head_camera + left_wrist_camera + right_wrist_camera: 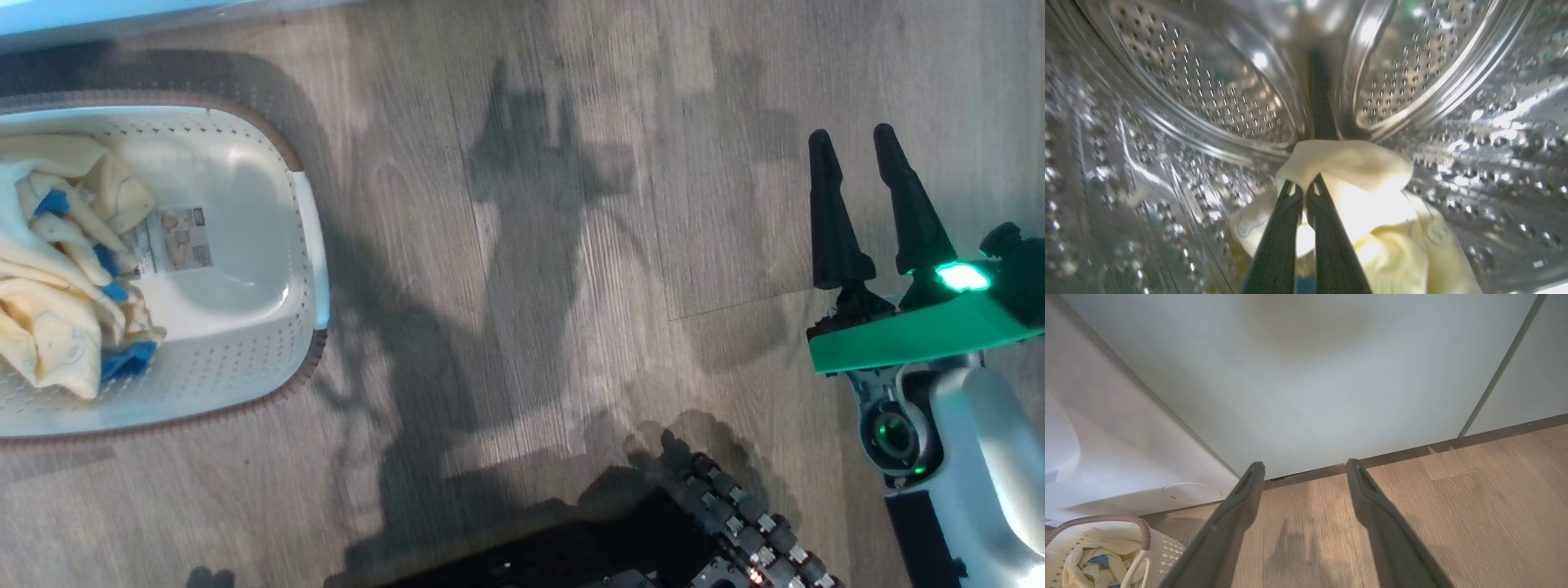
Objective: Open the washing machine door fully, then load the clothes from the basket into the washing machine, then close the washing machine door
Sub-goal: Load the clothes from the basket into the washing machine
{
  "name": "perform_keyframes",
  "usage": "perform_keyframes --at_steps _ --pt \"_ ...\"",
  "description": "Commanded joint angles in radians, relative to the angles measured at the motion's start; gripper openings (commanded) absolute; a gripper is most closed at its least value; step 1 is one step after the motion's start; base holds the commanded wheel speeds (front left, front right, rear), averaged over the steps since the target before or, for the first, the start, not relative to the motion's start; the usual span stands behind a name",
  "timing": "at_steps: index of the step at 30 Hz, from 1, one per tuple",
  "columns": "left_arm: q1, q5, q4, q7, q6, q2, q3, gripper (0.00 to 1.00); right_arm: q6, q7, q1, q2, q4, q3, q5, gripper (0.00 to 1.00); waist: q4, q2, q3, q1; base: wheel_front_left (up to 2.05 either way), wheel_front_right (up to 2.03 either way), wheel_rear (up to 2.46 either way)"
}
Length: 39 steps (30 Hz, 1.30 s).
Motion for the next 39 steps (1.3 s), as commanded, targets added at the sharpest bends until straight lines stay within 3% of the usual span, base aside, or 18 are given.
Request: perform_keyframes --at_steps 1,4,6,7,8,17,27,39 --pt "0.011 -0.018 -0.013 0.028 -0.001 0.031 0.019 0.0 -0.003 -0.007 0.028 -0.002 -0.019 0.009 -0.004 1.0 0.006 -0.0001 -0.004 0.0 0.0 0.0 0.0" --pt "0.027 -0.038 -0.006 0.057 0.004 0.022 0.024 0.0 -0.003 -0.007 0.028 -0.002 -0.016 0.007 -0.005 1.0 0.014 -0.0001 -0.008 0.0 0.0 0.0 0.0" --pt "0.043 -0.051 -0.004 0.066 0.007 0.016 0.027 0.49 -0.003 -0.007 0.028 -0.002 -0.014 0.005 -0.006 1.0 0.021 -0.0001 -0.012 0.0 0.0 0.0 0.0" --pt "0.052 -0.059 -0.004 0.069 0.006 0.013 0.029 0.91 -0.003 -0.007 0.028 -0.002 -0.013 0.004 -0.008 1.0 0.024 -0.0001 -0.014 0.0 0.0 0.0 0.0" --pt "0.06 -0.066 -0.006 0.068 0.009 0.01 0.033 1.0 -0.003 -0.007 0.028 -0.002 -0.013 0.002 -0.009 1.0 0.028 -0.0001 -0.017 0.0 0.0 0.0 0.0" --pt "0.148 -0.119 -0.015 0.055 0.017 -0.009 0.052 1.0 -0.003 -0.007 0.026 -0.002 -0.008 -0.023 -0.036 1.0 0.057 -0.0001 -0.045 0.0 0.0 0.0 0.0" --pt "0.356 -0.203 -0.113 -0.024 0.034 -0.047 0.089 1.0 -0.003 -0.007 0.047 -0.002 -0.006 -0.094 -0.098 1.0 0.128 -0.0001 -0.122 0.0 0.0 0.0 0.0" --pt "0.716 -0.255 -0.428 -0.124 0.135 -0.068 0.123 1.0 -0.003 -0.007 0.094 -0.015 -0.015 -0.167 -0.16 1.0 0.22 -0.0001 -0.216 0.0 0.0 0.0 0.0"
